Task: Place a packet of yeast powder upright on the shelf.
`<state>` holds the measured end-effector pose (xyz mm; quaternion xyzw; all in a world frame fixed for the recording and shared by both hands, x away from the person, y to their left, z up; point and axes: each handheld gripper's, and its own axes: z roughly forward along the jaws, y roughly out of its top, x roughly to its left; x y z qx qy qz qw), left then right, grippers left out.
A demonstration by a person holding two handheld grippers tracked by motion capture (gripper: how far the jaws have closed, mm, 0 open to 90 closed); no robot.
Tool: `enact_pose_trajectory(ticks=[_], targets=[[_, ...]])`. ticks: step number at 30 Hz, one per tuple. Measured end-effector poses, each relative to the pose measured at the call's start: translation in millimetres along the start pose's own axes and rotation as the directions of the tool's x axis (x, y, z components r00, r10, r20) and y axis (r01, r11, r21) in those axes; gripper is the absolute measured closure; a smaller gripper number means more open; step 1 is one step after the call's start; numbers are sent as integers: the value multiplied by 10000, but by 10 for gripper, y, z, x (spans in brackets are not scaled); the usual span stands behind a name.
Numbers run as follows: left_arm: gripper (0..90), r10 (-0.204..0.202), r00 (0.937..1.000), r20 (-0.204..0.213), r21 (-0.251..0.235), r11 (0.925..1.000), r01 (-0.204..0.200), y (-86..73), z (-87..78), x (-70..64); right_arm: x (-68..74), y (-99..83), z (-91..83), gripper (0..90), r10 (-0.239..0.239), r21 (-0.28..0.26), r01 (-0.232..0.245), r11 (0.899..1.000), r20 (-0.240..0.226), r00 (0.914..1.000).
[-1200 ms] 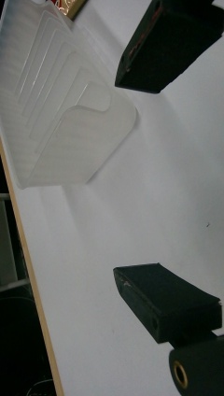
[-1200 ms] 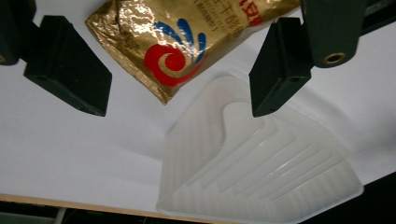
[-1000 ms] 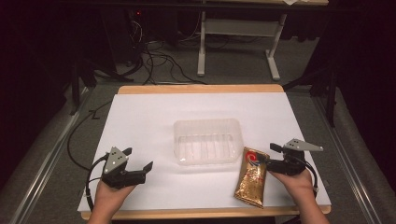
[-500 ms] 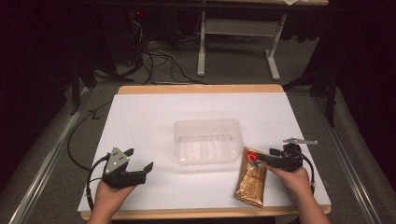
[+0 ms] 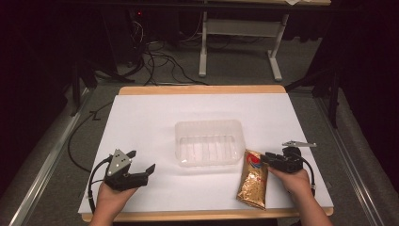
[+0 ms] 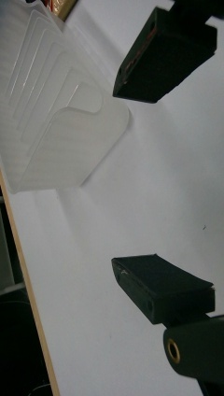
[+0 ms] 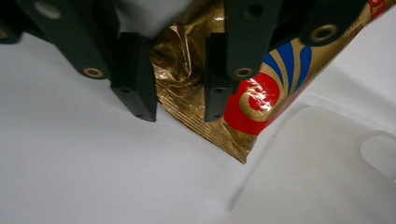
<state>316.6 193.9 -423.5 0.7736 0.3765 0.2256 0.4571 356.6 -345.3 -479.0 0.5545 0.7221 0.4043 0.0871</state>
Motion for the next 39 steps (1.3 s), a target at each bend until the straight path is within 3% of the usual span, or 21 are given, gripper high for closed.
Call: enact_pose_trajectory(ticks=[5, 11, 16, 18, 19, 21, 27, 36, 39], targets=[[162, 88, 10000, -31, 58, 9999, -88, -3, 9, -10, 41, -2, 17, 849, -360, 245, 360, 9991, -2, 9994], [165, 144, 9999, -49, 126, 9998, -143, -5, 15, -18, 47, -1, -3, 893, -416, 230, 420, 9989, -149, 9990], [170, 215, 9998, -13, 168, 9996, -214, -9, 24, -27, 18, -6, -52, 896, -82, -109, 81, 9999, -76, 9999], [171, 182, 9998, 1, 164, 9997, -182, -11, 26, -23, -25, -13, -90, 896, 169, -351, -165, 9992, 88, 9998], [172, 138, 9999, 19, 139, 9998, -138, -10, 23, -16, -75, -26, -142, 896, 544, -544, -529, 9971, 256, 9982], [174, 140, 9999, 30, 135, 9998, -141, -9, 18, -13, -104, -37, -160, 896, 691, -657, -674, 9956, 245, 9973], [181, 192, 9998, 103, 135, 9997, -194, -11, 21, -10, -193, -81, -196, 874, 1573, -820, -1606, 9836, -448, 9865], [193, 235, 9995, 187, 171, 9996, -238, -13, 27, -13, -222, -89, -137, 726, 1931, -167, -1967, 9803, -1251, 9732], [196, 270, 9994, 201, 179, 9995, -273, -13, 26, -16, -196, -82, -100, 727, 1752, 185, -1742, 9845, -1269, 9763]])
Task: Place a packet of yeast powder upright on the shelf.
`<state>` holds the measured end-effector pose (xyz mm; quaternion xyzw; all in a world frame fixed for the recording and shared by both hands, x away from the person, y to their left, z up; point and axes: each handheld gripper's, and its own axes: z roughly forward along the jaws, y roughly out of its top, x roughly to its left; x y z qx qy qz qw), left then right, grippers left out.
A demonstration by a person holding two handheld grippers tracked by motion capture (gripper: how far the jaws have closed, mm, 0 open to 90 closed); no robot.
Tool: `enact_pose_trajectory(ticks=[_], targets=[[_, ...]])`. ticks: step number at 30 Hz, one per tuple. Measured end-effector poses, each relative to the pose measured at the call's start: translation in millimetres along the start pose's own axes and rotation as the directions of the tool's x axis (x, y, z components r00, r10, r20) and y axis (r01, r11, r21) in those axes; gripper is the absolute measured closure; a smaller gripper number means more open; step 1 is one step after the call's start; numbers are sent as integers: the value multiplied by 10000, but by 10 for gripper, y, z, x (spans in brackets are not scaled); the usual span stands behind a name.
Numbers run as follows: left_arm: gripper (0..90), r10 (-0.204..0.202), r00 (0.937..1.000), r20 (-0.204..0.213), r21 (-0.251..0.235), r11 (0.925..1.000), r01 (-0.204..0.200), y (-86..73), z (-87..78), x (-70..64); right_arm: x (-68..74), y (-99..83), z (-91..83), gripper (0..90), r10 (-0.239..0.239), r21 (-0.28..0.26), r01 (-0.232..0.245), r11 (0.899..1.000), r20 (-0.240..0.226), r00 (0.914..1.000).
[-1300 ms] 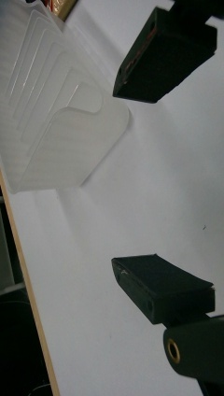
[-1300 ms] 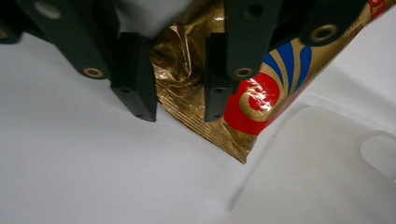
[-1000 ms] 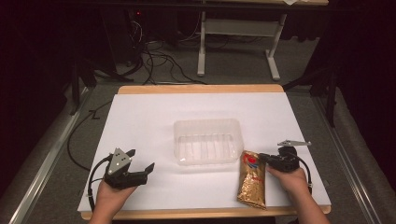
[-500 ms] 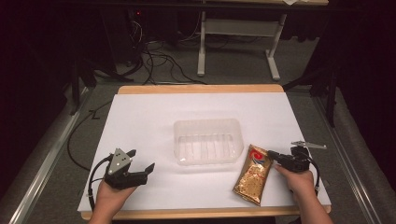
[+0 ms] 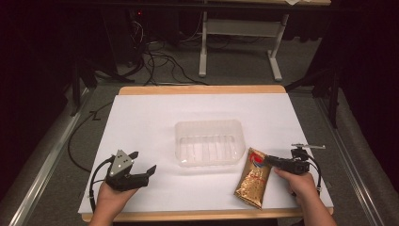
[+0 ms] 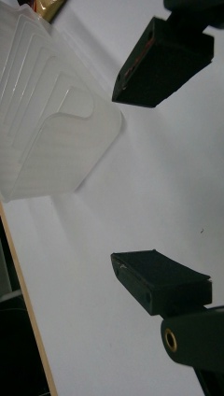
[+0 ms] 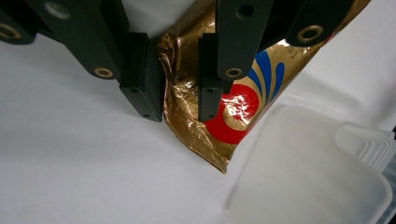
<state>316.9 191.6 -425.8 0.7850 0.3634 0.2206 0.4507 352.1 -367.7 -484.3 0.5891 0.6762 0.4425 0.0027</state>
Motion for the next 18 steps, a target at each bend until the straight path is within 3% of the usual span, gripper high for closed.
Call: enact_pose_trajectory(ticks=[2, 3, 4, 7, 13, 18], targets=[[197, 12, 10000, 6, 2, 10000, -12, 0, 0, -2, 7, 0, 6, 750, -121, -12, 121, 9999, 89, 9999], [197, 20, 10000, 6, -1, 10000, -20, 0, 0, -3, 23, 1, 6, 802, -171, 55, 169, 9998, 272, 9995], [197, 40, 10000, -10, -2, 10000, -40, 0, -2, -2, 51, 2, 19, 876, -533, 220, 521, 9984, 571, 9969], [198, 11, 10000, -13, -44, 10000, -11, 2, -7, 4, 88, 5, 33, 897, -866, 335, 845, 9959, 663, 9940], [199, 11, 10000, -48, -61, 10000, -12, 4, -15, 10, 80, 1, -4, 900, -746, 72, 743, 9972, 548, 9957], [200, 42, 10000, -38, -60, 10000, -43, 7, -17, 10, 77, 10, -88, 900, -581, -541, 617, 9966, 657, 9961]])
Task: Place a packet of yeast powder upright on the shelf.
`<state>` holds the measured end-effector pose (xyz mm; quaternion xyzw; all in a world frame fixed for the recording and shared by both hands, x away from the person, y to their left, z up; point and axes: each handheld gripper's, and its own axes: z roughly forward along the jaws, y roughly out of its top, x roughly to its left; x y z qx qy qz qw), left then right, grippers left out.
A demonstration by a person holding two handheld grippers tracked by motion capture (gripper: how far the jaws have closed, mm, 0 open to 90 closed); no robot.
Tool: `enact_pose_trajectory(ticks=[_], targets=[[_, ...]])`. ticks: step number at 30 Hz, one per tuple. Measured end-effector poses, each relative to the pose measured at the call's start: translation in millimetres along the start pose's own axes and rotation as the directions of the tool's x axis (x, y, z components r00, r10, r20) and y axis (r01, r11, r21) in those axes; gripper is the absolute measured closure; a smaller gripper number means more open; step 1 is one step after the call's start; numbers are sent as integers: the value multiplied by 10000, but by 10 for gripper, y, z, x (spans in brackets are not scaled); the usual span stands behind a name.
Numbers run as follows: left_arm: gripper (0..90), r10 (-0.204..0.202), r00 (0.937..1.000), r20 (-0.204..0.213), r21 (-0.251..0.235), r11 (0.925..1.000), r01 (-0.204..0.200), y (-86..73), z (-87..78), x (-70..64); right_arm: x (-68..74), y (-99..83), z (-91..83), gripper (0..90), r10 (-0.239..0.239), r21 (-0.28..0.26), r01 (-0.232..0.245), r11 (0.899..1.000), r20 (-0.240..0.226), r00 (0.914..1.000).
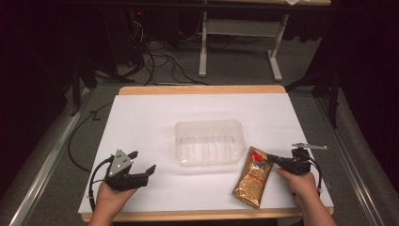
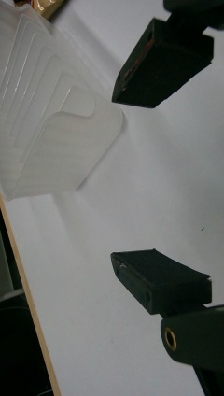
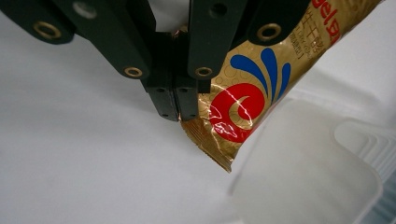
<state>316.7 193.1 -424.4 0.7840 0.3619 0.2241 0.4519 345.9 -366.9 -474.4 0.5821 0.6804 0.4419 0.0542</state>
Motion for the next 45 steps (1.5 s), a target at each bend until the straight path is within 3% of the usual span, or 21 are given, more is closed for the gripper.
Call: enact_pose_trajectory(ticks=[2, 7, 11, 13, 14, 15, 17, 18, 28, 30, 31, 33, 34, 35, 36, 37, 40, 41, 42, 44, 45], targets=[[202, -13, 10000, 12, -12, 10000, 13, 0, -2, 1, -7, 20, -82, 900, 71, -562, -66, 9984, 88, 9999], [202, 15, 10000, -6, -2, 10000, -15, 1, 4, 0, -5, 51, -164, 900, 140, -1154, -122, 9932, 149, 9998], [204, 3, 10000, -11, -41, 10000, -3, 3, -1, -1, 23, 104, -297, 900, 77, -1937, -35, 9811, 210, 9997], [206, 20, 10000, -17, -60, 10000, -20, 3, -1, 0, 66, 133, -383, 900, -90, -2374, 150, 9713, 264, 9996], [206, 41, 10000, -22, -48, 10000, -41, 4, -1, -5, 124, 161, -459, 900, -381, -2776, 483, 9595, 420, 9984], [206, 41, 10000, -22, -48, 10000, -41, 4, -1, -5, 124, 161, -459, 900, -381, -2776, 483, 9595, 420, 9984], [206, 73, 10000, -5, -75, 9999, -73, 5, -1, -12, 183, 185, -522, 900, -590, -3090, 706, 9484, 467, 9972], [206, 105, 9999, -14, -133, 9999, -105, 7, -6, -17, 238, 202, -568, 900, -760, -3363, 879, 9377, 484, 9959], [206, 140, 9999, -14, -196, 9997, -141, 11, -19, -13, 399, 226, -699, 900, -866, -4208, 981, 9019, 462, 9952], [207, 130, 9999, -11, -210, 9997, -130, 12, -22, -11, 421, 230, -769, 900, -793, -4572, 905, 8847, 437, 9959], [207, 130, 9999, -11, -210, 9997, -130, 12, -22, -11, 421, 230, -769, 900, -793, -4572, 905, 8847, 437, 9959], [207, 122, 9999, -4, -210, 9997, -122, 12, -21, -11, 436, 234, -813, 900, -782, -4779, 894, 8738, 433, 9960], [206, 137, 9999, -21, -206, 9997, -137, 12, -19, -12, 462, 243, -851, 900, -863, -4964, 979, 8626, 462, 9952], [207, 137, 9999, -21, -206, 9997, -137, 12, -19, -12, 462, 243, -851, 900, -863, -4964, 979, 8626, 462, 9952], [207, 148, 9999, -17, -186, 9997, -148, 12, -18, -12, 512, 261, -882, 900, -986, -5156, 1085, 8499, 467, 9940], [206, 148, 9999, -17, -186, 9997, -148, 12, -18, -12, 512, 261, -882, 900, -986, -5156, 1085, 8499, 467, 9940], [206, 156, 9999, -21, -173, 9997, -156, 11, -16, -14, 624, 286, -896, 900, -1192, -5509, 1402, 8227, 739, 9901], [207, 156, 9999, -21, -173, 9997, -156, 11, -16, -14, 624, 286, -896, 900, -1192, -5509, 1402, 8227, 739, 9901], [206, 163, 9999, -18, -171, 9997, -163, 11, -16, -13, 645, 284, -834, 900, -1185, -5356, 1406, 8327, 757, 9901], [207, 161, 9999, -21, -173, 9997, -161, 11, -17, -13, 646, 273, -794, 900, -1198, -5262, 1405, 8386, 735, 9901], [206, 157, 9999, -33, -189, 9997, -158, 11, -19, -11, 653, 253, -732, 900, -1123, -5258, 1213, 8419, 491, 9925]])
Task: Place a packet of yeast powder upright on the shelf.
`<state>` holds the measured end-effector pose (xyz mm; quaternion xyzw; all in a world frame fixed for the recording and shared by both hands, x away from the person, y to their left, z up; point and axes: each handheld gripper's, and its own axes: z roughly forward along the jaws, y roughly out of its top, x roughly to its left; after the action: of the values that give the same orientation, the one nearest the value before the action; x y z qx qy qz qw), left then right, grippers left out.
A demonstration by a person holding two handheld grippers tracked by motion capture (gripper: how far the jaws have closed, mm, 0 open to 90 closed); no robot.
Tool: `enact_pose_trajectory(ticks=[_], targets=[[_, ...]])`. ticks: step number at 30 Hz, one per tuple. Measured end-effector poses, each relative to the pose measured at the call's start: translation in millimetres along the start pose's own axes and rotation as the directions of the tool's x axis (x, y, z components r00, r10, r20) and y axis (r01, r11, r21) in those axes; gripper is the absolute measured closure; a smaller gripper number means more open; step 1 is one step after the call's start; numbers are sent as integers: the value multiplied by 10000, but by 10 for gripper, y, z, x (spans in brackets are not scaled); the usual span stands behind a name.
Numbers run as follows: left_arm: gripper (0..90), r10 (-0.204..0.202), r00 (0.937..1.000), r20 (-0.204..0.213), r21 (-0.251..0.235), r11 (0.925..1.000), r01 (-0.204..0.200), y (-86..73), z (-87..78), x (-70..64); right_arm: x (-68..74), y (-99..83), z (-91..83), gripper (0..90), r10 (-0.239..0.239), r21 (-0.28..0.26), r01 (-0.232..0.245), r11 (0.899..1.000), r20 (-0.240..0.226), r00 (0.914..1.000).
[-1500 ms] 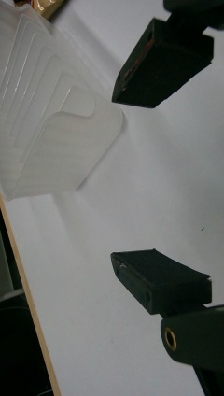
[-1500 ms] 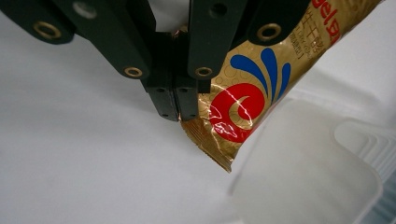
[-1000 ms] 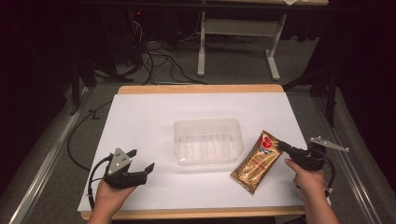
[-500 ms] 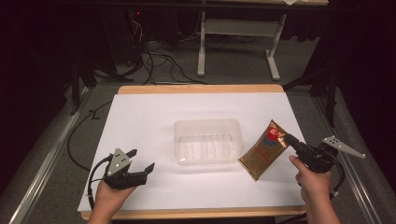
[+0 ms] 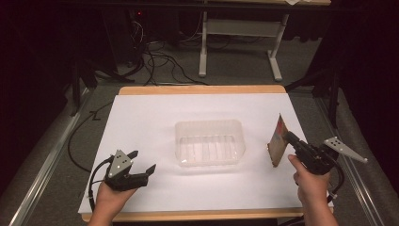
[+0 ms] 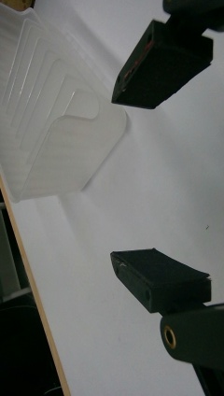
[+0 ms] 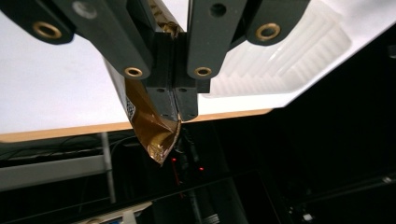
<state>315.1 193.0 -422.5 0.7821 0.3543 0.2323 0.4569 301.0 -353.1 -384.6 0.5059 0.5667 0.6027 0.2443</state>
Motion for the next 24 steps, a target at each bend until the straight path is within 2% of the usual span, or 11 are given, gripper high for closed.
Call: enact_pose_trajectory(ticks=[6, 11, 16, 17, 24], targets=[[207, 15, 10000, 10, 17, 10000, -15, 0, 0, -1, 72, -38, 62, 900, 34, -32, -34, 10000, -58, 10000], [207, 40, 10000, 10, 21, 10000, -40, 1, 2, -7, 90, -63, 101, 900, 314, -86, -316, 9995, -258, 9992], [212, -2, 10000, 25, -8, 10000, 2, 3, -3, 0, 117, -77, 118, 900, 5, -49, -7, 10000, -383, 9993], [211, 29, 10000, 5, -5, 10000, -29, 3, -1, -2, 128, -69, 111, 900, -131, -82, 129, 9999, -323, 9994], [211, 61, 10000, 26, 25, 10000, -61, -1, 6, -6, 127, -20, 68, 900, -296, -354, 291, 9989, -128, 9995]])
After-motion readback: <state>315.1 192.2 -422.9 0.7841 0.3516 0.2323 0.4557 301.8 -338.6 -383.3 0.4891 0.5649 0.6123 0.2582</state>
